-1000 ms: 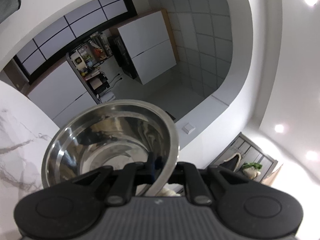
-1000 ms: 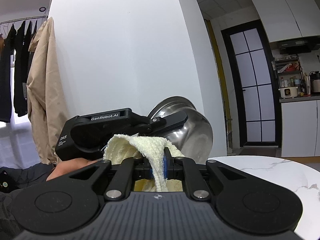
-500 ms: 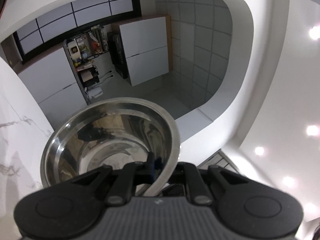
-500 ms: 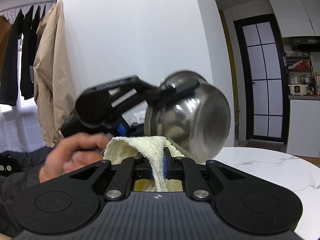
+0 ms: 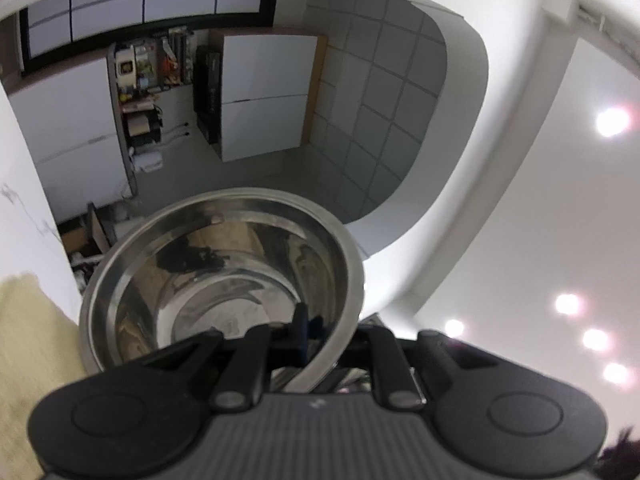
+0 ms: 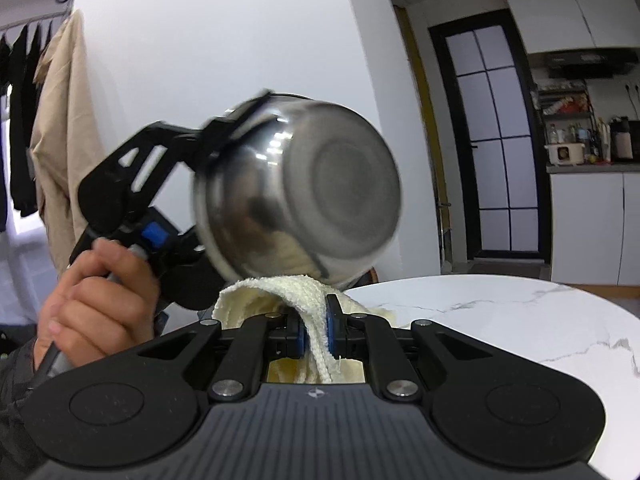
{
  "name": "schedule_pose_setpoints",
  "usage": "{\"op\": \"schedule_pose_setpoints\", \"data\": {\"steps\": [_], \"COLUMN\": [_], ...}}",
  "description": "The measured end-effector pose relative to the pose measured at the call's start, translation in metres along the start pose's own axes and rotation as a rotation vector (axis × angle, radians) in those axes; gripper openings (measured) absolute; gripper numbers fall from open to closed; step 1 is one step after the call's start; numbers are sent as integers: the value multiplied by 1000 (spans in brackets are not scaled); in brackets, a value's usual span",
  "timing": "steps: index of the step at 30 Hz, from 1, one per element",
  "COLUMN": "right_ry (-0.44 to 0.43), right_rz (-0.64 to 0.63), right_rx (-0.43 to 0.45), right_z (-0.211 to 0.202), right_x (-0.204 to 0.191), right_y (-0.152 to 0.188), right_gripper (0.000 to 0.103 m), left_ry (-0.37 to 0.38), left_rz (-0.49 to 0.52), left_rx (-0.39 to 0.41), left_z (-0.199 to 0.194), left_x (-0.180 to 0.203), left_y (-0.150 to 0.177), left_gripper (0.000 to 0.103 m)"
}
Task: Clean bowl
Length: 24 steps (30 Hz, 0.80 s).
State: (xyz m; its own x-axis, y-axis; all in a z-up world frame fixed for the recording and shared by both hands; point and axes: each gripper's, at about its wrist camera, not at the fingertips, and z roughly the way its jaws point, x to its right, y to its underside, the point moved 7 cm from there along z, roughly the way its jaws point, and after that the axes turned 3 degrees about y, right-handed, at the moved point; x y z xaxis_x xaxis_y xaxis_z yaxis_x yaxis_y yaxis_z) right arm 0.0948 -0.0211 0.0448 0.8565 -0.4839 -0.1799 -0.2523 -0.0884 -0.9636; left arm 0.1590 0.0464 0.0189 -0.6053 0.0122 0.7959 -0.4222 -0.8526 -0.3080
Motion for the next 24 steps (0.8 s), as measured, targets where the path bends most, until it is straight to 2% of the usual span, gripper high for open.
{"op": "schedule_pose_setpoints", "data": {"steps": [5, 10, 18, 21, 24], "right_ry": [29, 54, 4, -9, -2], "right_rz": [110, 232, 409, 448, 476], "right_rx": [40, 79, 126, 140, 146], "right_z": [-6, -12, -18, -19, -19], "right_x": [22, 46, 74, 81, 89], "right_y": [-1, 2, 9, 11, 15], "right_gripper": [11, 11, 11, 11, 11], "left_ry": [27, -9, 4, -26, -68], "left_rz": [-18, 12, -6, 10, -2], "left_rx": [-37, -112, -211, -277, -310], "left_z": [2, 7, 18, 22, 22], "left_x": [0, -2, -9, -12, -21], "left_y": [10, 22, 33, 40, 43], "left_gripper": [12, 12, 13, 13, 13]}}
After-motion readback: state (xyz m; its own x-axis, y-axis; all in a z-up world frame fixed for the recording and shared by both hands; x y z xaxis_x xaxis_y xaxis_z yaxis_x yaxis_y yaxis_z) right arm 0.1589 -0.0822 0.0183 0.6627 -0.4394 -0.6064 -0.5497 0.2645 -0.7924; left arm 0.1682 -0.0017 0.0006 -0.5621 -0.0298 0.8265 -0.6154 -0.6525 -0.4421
